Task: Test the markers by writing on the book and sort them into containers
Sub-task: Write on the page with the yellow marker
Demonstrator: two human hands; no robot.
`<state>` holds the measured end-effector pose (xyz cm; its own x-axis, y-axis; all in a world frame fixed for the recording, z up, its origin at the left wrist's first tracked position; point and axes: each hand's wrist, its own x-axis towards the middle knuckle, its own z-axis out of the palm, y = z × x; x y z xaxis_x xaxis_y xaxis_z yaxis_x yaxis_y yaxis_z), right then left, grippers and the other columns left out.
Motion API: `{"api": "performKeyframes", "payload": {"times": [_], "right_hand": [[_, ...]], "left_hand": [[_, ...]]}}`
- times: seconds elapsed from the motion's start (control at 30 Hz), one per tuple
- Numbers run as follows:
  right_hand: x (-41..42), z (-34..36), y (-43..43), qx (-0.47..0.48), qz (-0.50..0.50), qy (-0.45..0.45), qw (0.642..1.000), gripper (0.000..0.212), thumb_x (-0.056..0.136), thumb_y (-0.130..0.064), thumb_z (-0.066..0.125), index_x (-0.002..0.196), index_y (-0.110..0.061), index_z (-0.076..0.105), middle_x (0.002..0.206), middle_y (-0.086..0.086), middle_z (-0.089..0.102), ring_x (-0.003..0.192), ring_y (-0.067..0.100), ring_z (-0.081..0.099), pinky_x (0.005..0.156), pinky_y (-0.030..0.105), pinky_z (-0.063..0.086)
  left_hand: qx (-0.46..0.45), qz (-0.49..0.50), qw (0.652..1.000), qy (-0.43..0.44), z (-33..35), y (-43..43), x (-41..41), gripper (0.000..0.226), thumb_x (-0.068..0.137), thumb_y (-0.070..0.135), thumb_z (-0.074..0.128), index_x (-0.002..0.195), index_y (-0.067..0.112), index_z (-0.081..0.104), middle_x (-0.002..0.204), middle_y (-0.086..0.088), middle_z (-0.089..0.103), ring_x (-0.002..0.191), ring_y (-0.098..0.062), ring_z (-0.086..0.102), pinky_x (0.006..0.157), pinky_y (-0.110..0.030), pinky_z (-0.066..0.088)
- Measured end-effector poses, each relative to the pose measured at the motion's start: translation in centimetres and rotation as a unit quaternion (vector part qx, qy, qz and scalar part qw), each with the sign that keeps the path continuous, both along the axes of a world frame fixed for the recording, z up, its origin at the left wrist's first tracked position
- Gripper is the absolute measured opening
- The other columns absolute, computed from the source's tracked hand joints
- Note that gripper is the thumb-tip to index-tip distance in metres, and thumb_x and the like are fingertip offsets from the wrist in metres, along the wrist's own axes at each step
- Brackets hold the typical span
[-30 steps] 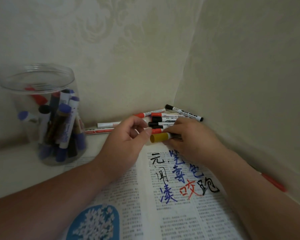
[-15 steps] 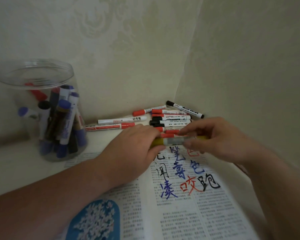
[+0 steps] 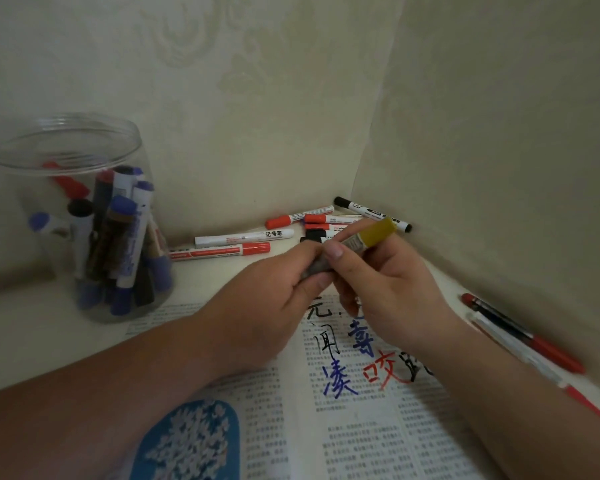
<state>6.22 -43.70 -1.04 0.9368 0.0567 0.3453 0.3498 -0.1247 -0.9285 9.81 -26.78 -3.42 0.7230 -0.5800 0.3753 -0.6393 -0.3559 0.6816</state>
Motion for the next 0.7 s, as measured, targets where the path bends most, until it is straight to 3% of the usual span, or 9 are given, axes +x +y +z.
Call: {"api": "performKeyframes", "payload": {"times": [0.07,0.17,0.27,0.33,0.43,0.53,0.6,0.7], "right_hand": [[-0.1,0.0,0.1,0.004,-0.007,-0.007,1.0,0.018,0.091,-0.031,0.062,0.088,-0.013,0.061,0.057,-0.006,0.058,0.048,0.015,0.046,0.042,0.03,0.04],[-0.2,0.3,-0.1,0.029,-0.014,0.004,0.999,0.019,0.092,-0.03,0.065,0.087,-0.013,0.06,0.063,0.009,0.053,0.049,0.021,0.043,0.043,0.033,0.037],[-0.7,1.3,0.2,0.043,-0.039,-0.009,0.998,0.014,0.093,-0.026,0.063,0.086,-0.014,0.061,0.059,0.003,0.057,0.046,0.012,0.048,0.042,0.024,0.038],[-0.5,1.9,-0.5,0.109,-0.088,-0.01,0.99,0.018,0.099,-0.018,0.056,0.083,-0.009,0.055,0.049,-0.006,0.054,0.039,0.005,0.046,0.038,0.017,0.037],[0.3,2.9,-2.6,0.2,-0.189,-0.014,0.961,0.031,0.102,-0.024,0.056,0.073,-0.017,0.048,0.047,-0.005,0.046,0.037,0.01,0.037,0.039,0.019,0.028],[0.8,3.4,-4.2,0.216,-0.228,-0.008,0.949,0.036,0.095,-0.02,0.067,0.069,-0.019,0.042,0.048,-0.001,0.044,0.035,0.012,0.038,0.038,0.017,0.026],[0.6,4.2,-4.3,0.164,-0.173,0.022,0.971,0.037,0.092,-0.021,0.069,0.068,-0.016,0.042,0.047,0.0,0.045,0.037,0.014,0.035,0.037,0.018,0.026],[-0.8,5.4,-3.8,0.03,-0.07,0.095,0.993,0.031,0.087,-0.033,0.069,0.075,-0.006,0.058,0.058,0.007,0.058,0.046,0.02,0.046,0.041,0.023,0.037]], "left_hand": [[-0.012,-0.004,1.0,0.01,0.0,0.0,0.0,0.029,0.102,0.046,0.043,0.126,0.033,0.052,0.108,0.007,0.07,0.099,-0.016,0.067,0.085,-0.047,0.053],[-0.035,-0.009,0.999,0.01,0.3,-0.1,-0.1,0.024,0.099,0.048,0.048,0.119,0.035,0.055,0.098,0.005,0.071,0.088,-0.017,0.067,0.078,-0.045,0.052],[-0.053,-0.011,0.998,0.006,0.5,-0.1,0.0,0.024,0.095,0.056,0.05,0.111,0.038,0.056,0.076,0.015,0.064,0.064,-0.005,0.058,0.058,-0.022,0.044],[-0.079,-0.012,0.996,0.048,0.3,0.1,-0.2,0.031,0.091,0.065,0.046,0.113,0.043,0.05,0.066,0.014,0.054,0.054,-0.002,0.045,0.053,-0.019,0.035],[-0.139,0.007,0.986,0.09,-0.1,0.4,0.1,0.032,0.089,0.065,0.036,0.115,0.048,0.045,0.076,0.002,0.054,0.065,-0.006,0.048,0.062,-0.03,0.041],[-0.17,0.028,0.98,0.102,-0.5,0.5,0.6,0.024,0.091,0.047,0.037,0.113,0.048,0.046,0.087,0.002,0.058,0.08,-0.017,0.055,0.073,-0.042,0.046],[-0.144,0.029,0.985,0.095,-0.5,0.5,0.6,0.026,0.091,0.033,0.036,0.113,0.046,0.043,0.089,0.008,0.058,0.081,-0.023,0.056,0.074,-0.053,0.048],[-0.101,0.013,0.993,0.066,-0.7,0.4,0.6,0.025,0.098,0.027,0.038,0.12,0.038,0.037,0.092,0.013,0.06,0.087,-0.012,0.061,0.078,-0.048,0.053]]}}
